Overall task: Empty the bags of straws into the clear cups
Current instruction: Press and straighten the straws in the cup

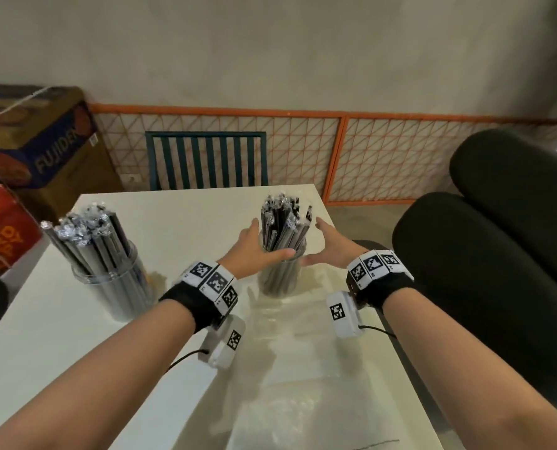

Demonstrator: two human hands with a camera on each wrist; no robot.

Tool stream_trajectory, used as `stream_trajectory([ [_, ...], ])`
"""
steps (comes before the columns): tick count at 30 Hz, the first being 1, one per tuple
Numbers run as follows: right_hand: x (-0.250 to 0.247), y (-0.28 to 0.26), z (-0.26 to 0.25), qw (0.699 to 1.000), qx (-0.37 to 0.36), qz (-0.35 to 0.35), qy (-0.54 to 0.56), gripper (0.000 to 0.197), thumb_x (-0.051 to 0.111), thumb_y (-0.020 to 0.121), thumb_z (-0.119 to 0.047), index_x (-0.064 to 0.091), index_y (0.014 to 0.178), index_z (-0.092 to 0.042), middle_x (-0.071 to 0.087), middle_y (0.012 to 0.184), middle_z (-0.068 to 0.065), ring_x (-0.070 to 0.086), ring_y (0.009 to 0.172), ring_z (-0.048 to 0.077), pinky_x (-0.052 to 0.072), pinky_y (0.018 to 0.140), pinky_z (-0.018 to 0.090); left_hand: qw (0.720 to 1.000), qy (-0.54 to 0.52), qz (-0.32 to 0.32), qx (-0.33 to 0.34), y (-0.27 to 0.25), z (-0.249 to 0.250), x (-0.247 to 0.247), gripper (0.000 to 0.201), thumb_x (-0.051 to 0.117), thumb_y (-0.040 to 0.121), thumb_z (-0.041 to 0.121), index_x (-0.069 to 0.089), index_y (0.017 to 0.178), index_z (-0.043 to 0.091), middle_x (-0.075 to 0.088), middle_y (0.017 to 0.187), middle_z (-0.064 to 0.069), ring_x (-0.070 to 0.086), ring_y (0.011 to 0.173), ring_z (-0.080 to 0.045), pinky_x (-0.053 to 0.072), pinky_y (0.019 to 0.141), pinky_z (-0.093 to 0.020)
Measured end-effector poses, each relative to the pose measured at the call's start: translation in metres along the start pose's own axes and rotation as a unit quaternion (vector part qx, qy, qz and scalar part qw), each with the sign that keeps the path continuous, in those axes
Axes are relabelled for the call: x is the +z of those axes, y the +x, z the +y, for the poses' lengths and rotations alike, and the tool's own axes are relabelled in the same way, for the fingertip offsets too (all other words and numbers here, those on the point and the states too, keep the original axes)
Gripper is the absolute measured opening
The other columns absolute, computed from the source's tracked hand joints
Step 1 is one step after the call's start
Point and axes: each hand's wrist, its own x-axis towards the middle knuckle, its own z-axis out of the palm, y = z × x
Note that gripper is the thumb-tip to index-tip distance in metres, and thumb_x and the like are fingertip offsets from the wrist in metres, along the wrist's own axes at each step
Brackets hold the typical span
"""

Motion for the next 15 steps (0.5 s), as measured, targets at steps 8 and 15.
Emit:
stream_trajectory([
  [8, 0.029, 0.019, -0.007, 0.986, -0.027, 0.030, 0.165, 0.110, 0.084, 0.065, -0.016, 0.011, 0.148, -0.011, 0.036, 0.147, 0.008, 0.033, 0.136, 0.025, 0.029, 0.113, 0.038, 0.986, -0.089, 0.138, -0.025, 0.042, 0.007, 0.039, 0.135, 0.068, 0.047, 0.073, -0.013, 0.146, 0.032, 0.021, 0.154, -0.009, 0.022, 0.143, -0.026, 0.018, 0.113, -0.059],
  [15, 0.028, 0.042, -0.011, 0.988, -0.053, 0.090, 0.113, 0.075, 0.072, 0.077, -0.031, 0.033, 0.139, -0.018, 0.052, 0.136, 0.007, 0.050, 0.123, 0.027, 0.042, 0.103, 0.044, 0.980, -0.130, 0.150, 0.025, 0.065, 0.004, 0.027, 0.110, 0.064, 0.051, 0.069, 0.011, 0.142, 0.039, 0.054, 0.135, 0.000, 0.052, 0.124, -0.021, 0.029, 0.110, -0.054],
])
